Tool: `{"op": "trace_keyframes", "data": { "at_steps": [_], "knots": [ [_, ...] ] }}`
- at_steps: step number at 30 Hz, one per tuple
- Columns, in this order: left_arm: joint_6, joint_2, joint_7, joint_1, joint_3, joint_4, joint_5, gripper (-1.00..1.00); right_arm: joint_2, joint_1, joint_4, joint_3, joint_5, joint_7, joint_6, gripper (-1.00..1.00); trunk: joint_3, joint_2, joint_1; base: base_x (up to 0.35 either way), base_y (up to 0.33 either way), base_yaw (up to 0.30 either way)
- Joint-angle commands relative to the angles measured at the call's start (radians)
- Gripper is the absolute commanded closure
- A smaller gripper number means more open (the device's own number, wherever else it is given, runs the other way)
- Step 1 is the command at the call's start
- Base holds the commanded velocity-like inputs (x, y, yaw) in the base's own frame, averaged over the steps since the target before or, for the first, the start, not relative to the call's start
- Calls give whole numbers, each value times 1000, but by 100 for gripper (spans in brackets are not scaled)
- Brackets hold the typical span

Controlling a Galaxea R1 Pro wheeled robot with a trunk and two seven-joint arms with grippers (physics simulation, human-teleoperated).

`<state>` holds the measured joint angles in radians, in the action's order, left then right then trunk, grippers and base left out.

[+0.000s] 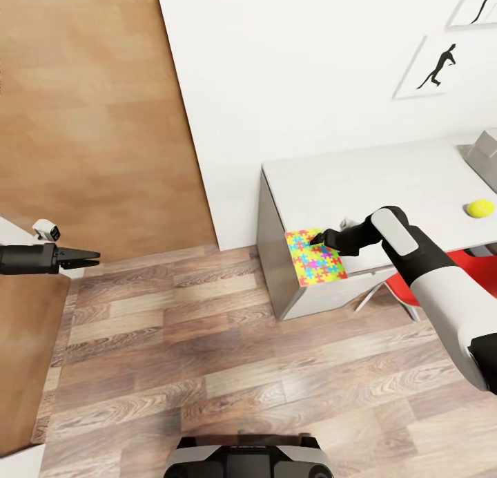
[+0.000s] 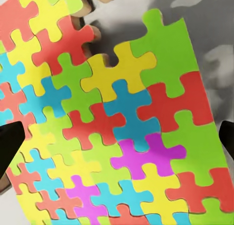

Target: Put all the toys in the child's room - the three board games (two on the bed and one on the table), the two jigsaw puzzles on the table, and the tennis ball on the table - inside the toy box on the table in the child's room.

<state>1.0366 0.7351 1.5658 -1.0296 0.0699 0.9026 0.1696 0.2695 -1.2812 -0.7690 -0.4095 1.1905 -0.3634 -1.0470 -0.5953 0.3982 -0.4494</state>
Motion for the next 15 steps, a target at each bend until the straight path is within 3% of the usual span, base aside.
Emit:
{"op": "trace_keyframes", "data": {
  "at_steps": [1,15],
  "knots": [
    [11,1,5,-1,4,-1,1,-100,1,-1,-1,-5,11,-9,0,-100,-2,2,-1,0,63,0],
    [11,1,5,-1,4,1,0,-100,2,-1,-1,-5,11,-9,0,-100,-2,2,-1,0,53,0]
  ]
}}
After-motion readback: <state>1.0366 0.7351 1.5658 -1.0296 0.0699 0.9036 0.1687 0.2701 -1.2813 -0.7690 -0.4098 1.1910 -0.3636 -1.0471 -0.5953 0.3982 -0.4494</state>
